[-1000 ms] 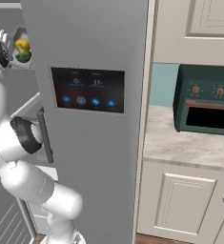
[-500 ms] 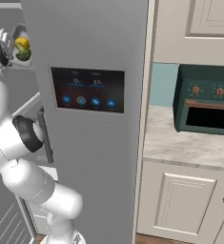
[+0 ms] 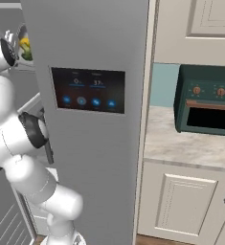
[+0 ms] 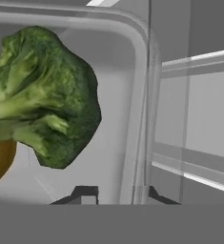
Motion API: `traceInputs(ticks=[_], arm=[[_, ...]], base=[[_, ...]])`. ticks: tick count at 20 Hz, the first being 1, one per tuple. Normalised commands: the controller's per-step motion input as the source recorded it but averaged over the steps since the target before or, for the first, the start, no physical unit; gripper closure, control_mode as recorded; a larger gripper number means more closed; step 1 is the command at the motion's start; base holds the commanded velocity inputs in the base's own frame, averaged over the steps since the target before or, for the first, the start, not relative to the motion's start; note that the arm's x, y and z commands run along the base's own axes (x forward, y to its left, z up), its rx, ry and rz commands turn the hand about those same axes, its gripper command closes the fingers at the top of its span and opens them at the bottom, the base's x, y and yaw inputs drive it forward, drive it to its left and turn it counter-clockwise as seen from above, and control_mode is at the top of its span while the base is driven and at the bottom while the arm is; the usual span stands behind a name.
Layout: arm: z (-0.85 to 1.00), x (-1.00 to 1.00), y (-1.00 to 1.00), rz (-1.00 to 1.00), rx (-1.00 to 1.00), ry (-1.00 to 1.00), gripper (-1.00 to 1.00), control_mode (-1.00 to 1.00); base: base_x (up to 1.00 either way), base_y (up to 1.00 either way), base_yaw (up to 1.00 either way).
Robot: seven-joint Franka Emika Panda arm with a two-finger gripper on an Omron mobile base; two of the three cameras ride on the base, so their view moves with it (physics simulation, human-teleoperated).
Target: Take the broccoli and lemon out of the freezer and place them in the tupperware container on the counter. Then put the tupperware containing the vegetables back in the freezer.
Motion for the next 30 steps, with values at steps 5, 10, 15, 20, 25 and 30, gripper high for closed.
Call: traceInputs(ticks=[5,10,15,20,25,30], arm=[[-0.11,0.21,0.00,-0.03,0.00,0.00,-1.00,-1.00],[-0.01,0.17,0.00,-0.03,0.00,0.00,-1.00,-1.00],[0.00,0.07,0.00,-0.03,0.00,0.00,-1.00,-1.00],[0.02,-0.23,0.00,-0.01,0.00,-0.06,-1.00,-1.00],[0.14,-0.65,0.00,0.00,0.00,-0.13,-1.00,-1.00],[0.20,-0.82,-0.17,0.00,0.00,-0.13,-1.00,-1.00]], base=[[0.00,0.00,0.00],[0.00,0.00,0.00],[0.00,0.00,0.00],[0.00,0.00,0.00],[0.00,0.00,0.00],[0.00,0.00,0.00]])
